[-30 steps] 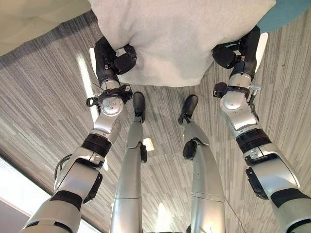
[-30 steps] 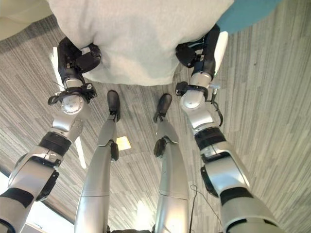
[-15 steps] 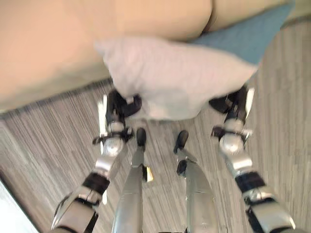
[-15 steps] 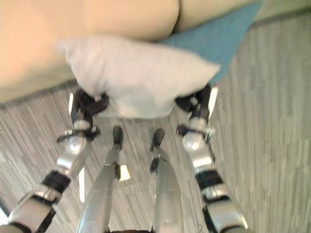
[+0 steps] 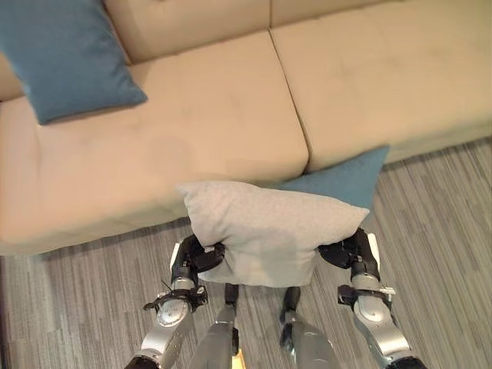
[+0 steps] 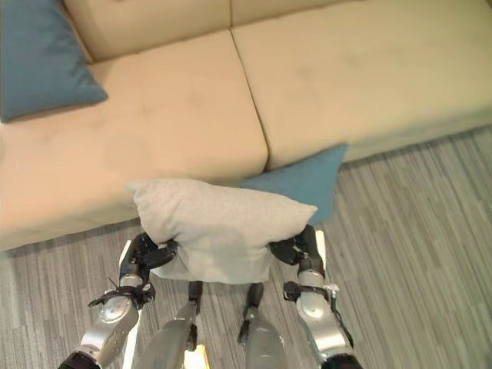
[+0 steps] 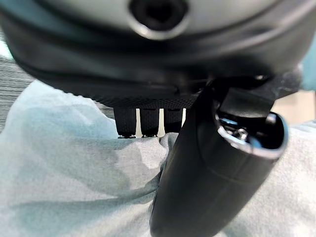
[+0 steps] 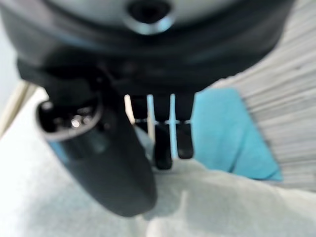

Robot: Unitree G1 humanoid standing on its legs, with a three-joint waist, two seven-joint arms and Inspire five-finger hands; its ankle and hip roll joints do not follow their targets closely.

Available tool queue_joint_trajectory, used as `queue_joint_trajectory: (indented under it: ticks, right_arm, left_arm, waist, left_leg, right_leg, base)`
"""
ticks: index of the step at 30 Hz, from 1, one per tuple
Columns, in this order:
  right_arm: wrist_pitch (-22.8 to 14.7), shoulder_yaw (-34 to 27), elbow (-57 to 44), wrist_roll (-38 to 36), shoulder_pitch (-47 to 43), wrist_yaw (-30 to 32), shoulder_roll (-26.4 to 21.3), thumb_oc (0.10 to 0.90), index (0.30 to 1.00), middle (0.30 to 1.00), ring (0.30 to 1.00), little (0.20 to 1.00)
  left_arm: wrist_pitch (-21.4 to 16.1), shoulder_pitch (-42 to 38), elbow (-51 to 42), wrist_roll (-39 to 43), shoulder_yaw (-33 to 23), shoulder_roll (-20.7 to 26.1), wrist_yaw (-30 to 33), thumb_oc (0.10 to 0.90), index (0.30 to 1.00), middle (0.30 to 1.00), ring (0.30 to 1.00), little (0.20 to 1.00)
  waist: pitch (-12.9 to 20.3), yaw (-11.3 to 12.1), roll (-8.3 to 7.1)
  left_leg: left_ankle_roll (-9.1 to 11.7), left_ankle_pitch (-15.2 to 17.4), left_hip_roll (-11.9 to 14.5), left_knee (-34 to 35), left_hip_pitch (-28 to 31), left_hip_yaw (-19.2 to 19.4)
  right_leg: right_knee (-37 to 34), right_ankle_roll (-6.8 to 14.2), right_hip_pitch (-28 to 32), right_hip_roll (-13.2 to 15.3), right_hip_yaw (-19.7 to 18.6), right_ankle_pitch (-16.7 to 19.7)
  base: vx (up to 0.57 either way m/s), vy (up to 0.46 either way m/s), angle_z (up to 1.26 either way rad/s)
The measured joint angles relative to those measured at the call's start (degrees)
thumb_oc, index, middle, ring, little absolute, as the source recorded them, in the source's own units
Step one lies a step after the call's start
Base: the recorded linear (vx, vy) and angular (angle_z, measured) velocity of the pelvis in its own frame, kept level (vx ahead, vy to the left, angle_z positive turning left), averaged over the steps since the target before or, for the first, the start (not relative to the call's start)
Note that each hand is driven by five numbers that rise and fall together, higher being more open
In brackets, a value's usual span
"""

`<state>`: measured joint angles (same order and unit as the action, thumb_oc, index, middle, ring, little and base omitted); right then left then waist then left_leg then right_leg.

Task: Pick up all the scattered cushions and arrange them neatly on the sofa.

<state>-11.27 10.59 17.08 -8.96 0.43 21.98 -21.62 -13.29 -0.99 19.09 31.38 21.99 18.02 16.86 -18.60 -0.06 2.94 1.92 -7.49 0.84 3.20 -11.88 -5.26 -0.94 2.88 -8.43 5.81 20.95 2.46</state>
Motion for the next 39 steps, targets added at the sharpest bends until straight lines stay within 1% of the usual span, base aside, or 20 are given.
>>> queue_joint_trajectory:
  ticks: [4,8,9,11,14,18,19,20,21,22,23,25,29,30,31,32,33,34,35,39]
  right_arm:
    - [0.03,-2.02,-0.33,0.08,1.09,-0.90,-0.15,0.400,0.300,0.300,0.300,0.300]
    - [0.08,-3.73,-0.70,0.22,1.94,-0.74,-0.33,0.400,0.300,0.300,0.300,0.300]
    - [0.19,-4.36,-0.70,0.22,1.77,-0.53,-0.48,0.400,0.300,0.300,0.300,0.300]
    - [0.52,-4.54,-0.71,0.26,0.97,-0.63,-0.39,0.400,0.300,0.300,0.300,0.300]
    - [0.82,-4.22,-1.12,0.30,2.34,-0.62,1.09,0.400,0.300,0.300,0.300,0.300]
    - [2.17,-3.57,-1.12,0.30,1.69,-0.58,2.19,0.400,0.300,0.300,0.300,0.300]
    - [2.46,-3.10,-1.17,0.30,2.28,-0.67,2.14,0.400,0.300,0.300,0.300,0.300]
    - [2.47,-2.89,-1.17,0.29,2.89,-0.71,2.35,0.400,0.300,0.300,0.300,0.300]
    - [2.45,-2.89,-1.43,0.28,3.57,-0.81,2.63,0.400,0.300,0.300,0.300,0.300]
    - [2.47,-2.21,-1.68,0.25,4.28,-1.09,3.18,0.400,0.300,0.300,0.300,0.300]
    - [2.47,-1.95,-1.88,0.26,4.43,-1.41,3.18,0.400,0.300,0.300,0.300,0.300]
    - [2.48,-1.88,-2.03,0.24,4.84,-2.83,3.44,0.400,0.300,0.300,0.300,0.300]
    - [2.51,-1.86,-2.01,0.20,5.36,-3.09,3.81,0.400,0.300,0.300,0.300,0.300]
    - [2.50,-1.89,-1.97,0.17,5.77,-3.04,3.96,0.400,0.300,0.300,0.300,0.300]
    - [2.50,-1.89,-1.88,0.16,6.01,-3.07,4.08,0.400,0.300,0.300,0.300,0.300]
    - [2.51,-1.88,-1.73,0.16,6.34,-3.10,4.21,0.400,0.300,0.300,0.300,0.300]
    - [2.52,-1.91,-1.57,0.15,6.16,-3.08,4.05,0.400,0.300,0.300,0.300,0.300]
    - [2.52,-1.95,-1.58,0.16,5.95,-3.09,4.03,0.400,0.300,0.300,0.300,0.300]
    - [2.53,-2.15,-1.57,0.15,5.81,-3.07,4.02,0.400,0.300,0.300,0.300,0.300]
    - [2.52,-3.43,-1.58,0.14,6.15,-3.05,3.63,0.400,0.300,0.300,0.300,0.300]
  left_arm:
    - [0.07,0.20,-0.29,0.01,0.50,-0.88,-0.41,0.400,0.300,0.300,0.300,0.300]
    - [0.37,0.00,-0.29,0.00,2.53,-1.46,-0.42,0.400,0.300,0.300,0.300,0.300]
    - [1.02,-0.71,-0.25,-0.01,2.63,-1.67,-0.43,0.400,0.300,0.300,0.300,0.300]
    - [1.20,0.07,-0.25,-0.01,2.31,-1.96,-0.42,0.400,0.300,0.300,0.300,0.300]
    - [2.46,0.83,-0.25,-0.02,2.58,-0.41,-0.43,0.400,0.300,0.300,0.300,0.300]
    - [2.98,0.82,-0.18,-0.10,2.42,0.64,-0.40,0.400,0.300,0.300,0.300,0.300]
    - [3.42,0.67,0.15,-0.70,2.36,0.90,-0.44,0.400,0.300,0.300,0.300,0.300]
    - [3.43,0.65,0.12,-0.96,2.33,1.24,-0.58,0.400,0.300,0.300,0.300,0.300]
    - [3.42,0.64,0.03,-1.28,2.20,1.65,-0.79,0.400,0.300,0.300,0.300,0.300]
    - [3.45,0.65,-0.02,-2.25,1.57,2.35,-1.04,0.400,0.300,0.300,0.300,0.300]
    - [3.44,0.55,-0.08,-2.27,1.37,2.73,-1.05,0.400,0.300,0.300,0.300,0.300]
    - [3.51,0.48,0.13,-2.28,0.13,2.74,-1.05,0.400,0.300,0.300,0.300,0.300]
    - [3.57,0.59,0.71,-2.28,-0.08,2.34,-1.06,0.400,0.300,0.300,0.300,0.300]
    - [3.59,0.97,0.77,-2.30,0.09,2.44,-1.16,0.400,0.300,0.300,0.300,0.300]
    - [3.59,1.42,0.77,-2.29,0.21,2.52,-1.21,0.400,0.300,0.300,0.300,0.300]
    - [3.62,2.19,0.78,-2.29,0.22,2.56,-1.25,0.400,0.300,0.300,0.300,0.300]
    - [3.67,3.73,0.47,-2.28,0.09,2.10,-1.26,0.400,0.300,0.300,0.300,0.300]
    - [3.67,4.40,0.17,-2.29,-0.11,1.96,-1.28,0.400,0.300,0.300,0.300,0.300]
    - [3.68,4.85,0.15,-2.28,-0.09,1.52,-1.35,0.400,0.300,0.300,0.300,0.300]
    - [3.80,4.78,0.08,-2.29,0.07,0.04,-1.57,0.400,0.300,0.300,0.300,0.300]
  waist:
    - [0.39,0.93,0.00]
    - [1.66,0.93,0.00]
    - [1.94,0.91,-0.52]
    - [2.26,1.16,-0.22]
    - [4.42,0.68,-2.48]
    - [4.74,0.78,-2.96]
    - [4.81,-0.24,-2.89]
    - [5.00,-0.83,-3.20]
    - [5.31,-1.18,-3.65]
    - [5.84,-0.97,-4.37]
    - [5.94,-0.94,-4.55]
    - [5.92,-1.16,-4.14]
    - [5.91,-1.18,-4.16]
    - [5.95,-1.57,-4.87]
    - [6.11,-1.53,-5.65]
    - [6.42,-1.53,-6.34]
    - [6.90,-0.92,-5.54]
    - [7.18,-0.83,-5.04]
    - [7.43,-0.86,-4.60]
    - [7.48,-2.40,-4.20]
  left_leg:
    - [0.05,-0.03,-0.88,-0.94,1.57,-1.40]
    - [0.44,-0.27,-1.11,-1.74,0.93,-1.46]
    - [0.58,-0.06,-1.89,-4.30,-1.19,-0.21]
    - [-0.36,1.86,-1.12,-2.91,0.02,3.83]
    - [-1.84,2.19,-1.79,-1.83,1.18,5.20]
    - [-3.44,3.27,-1.71,-1.36,3.96,8.24]
    - [-4.17,3.69,-1.51,-0.93,6.48,8.69]
    - [-4.47,4.07,-1.87,-0.91,7.15,8.36]
    - [-5.39,4.97,-2.19,-1.30,7.27,7.77]
    - [-5.44,4.61,-2.20,-0.74,7.80,7.81]
    - [-5.43,4.61,-2.16,-0.73,7.72,7.89]
    - [-5.59,4.41,-1.47,0.20,8.06,5.52]
    - [-5.56,4.75,-1.17,1.11,9.26,2.86]
    - [-5.24,5.18,-1.76,1.30,9.85,1.09]
    - [-4.61,5.67,-2.42,1.37,10.52,0.51]
    - [-3.80,6.11,-3.11,1.42,11.38,-0.23]
    - [-2.96,6.77,-2.37,1.19,11.70,-0.22]
    - [-2.50,7.16,-1.46,1.31,11.78,-0.11]
    - [-1.48,7.75,-0.64,1.48,12.27,-0.23]
    - [-0.38,8.10,1.44,1.67,13.35,-1.84]
  right_leg:
    - [-3.48,0.15,5.53,-0.25,3.29,0.34]
    - [-4.27,0.40,7.36,-0.26,5.77,0.14]
    - [-4.26,0.39,7.22,0.11,5.83,-0.04]
    - [-4.24,0.26,7.56,-0.49,5.36,-0.28]
    - [-3.74,0.91,7.65,0.29,4.83,-0.76]
    - [4.45,2.17,5.02,2.48,1.46,-2.06]
    - [15.38,3.07,2.00,4.94,0.57,-5.07]
    - [18.42,3.26,0.85,5.83,0.62,-6.31]
    - [20.15,3.63,-0.10,5.91,0.01,-5.53]
    - [23.83,3.98,-2.08,6.43,-2.89,-7.14]
    - [23.96,4.02,-2.55,6.35,-3.70,-7.25]
    - [19.58,3.97,-4.05,2.62,-6.41,-9.22]
    - [12.94,3.37,-7.91,-1.71,-9.07,-6.94]
    - [7.26,3.32,-8.65,-2.04,-8.80,-1.86]
    - [4.74,3.68,-8.29,-1.54,-8.71,0.40]
    - [3.88,1.87,-7.65,-0.99,-8.60,5.63]
    - [2.09,-1.12,-6.31,-2.31,-8.47,6.66]
    - [0.59,-1.13,-5.44,-3.22,-8.38,6.57]
    - [-1.72,-2.66,-3.91,-4.51,-7.49,7.80]
    - [-4.26,-2.58,-0.24,-6.05,-5.47,6.47]
  base:
    - [0.07,-0.017,0.43]
    - [0.06,0.091,0.50]
    - [0.22,0.153,0.48]
    - [0.18,0.154,0.01]
    - [0.15,0.226,-0.12]
    - [0.15,0.250,-0.40]
    - [0.10,0.132,-0.26]
    - [0.11,0.129,-0.06]
    - [0.14,0.056,0.12]
    - [0.15,0.017,0.07]
    - [0.21,0.005,0.03]
    - [0.15,-0.023,0.27]
    - [0.17,-0.022,0.51]
    - [0.16,-0.036,0.73]
    - [0.15,-0.049,0.78]
    - [0.14,-0.048,0.30]
    - [0.14,-0.048,0.14]
    - [0.22,-0.074,0.00]
    - [0.13,-0.048,0.03]
    - [0.14,-0.071,0.26]
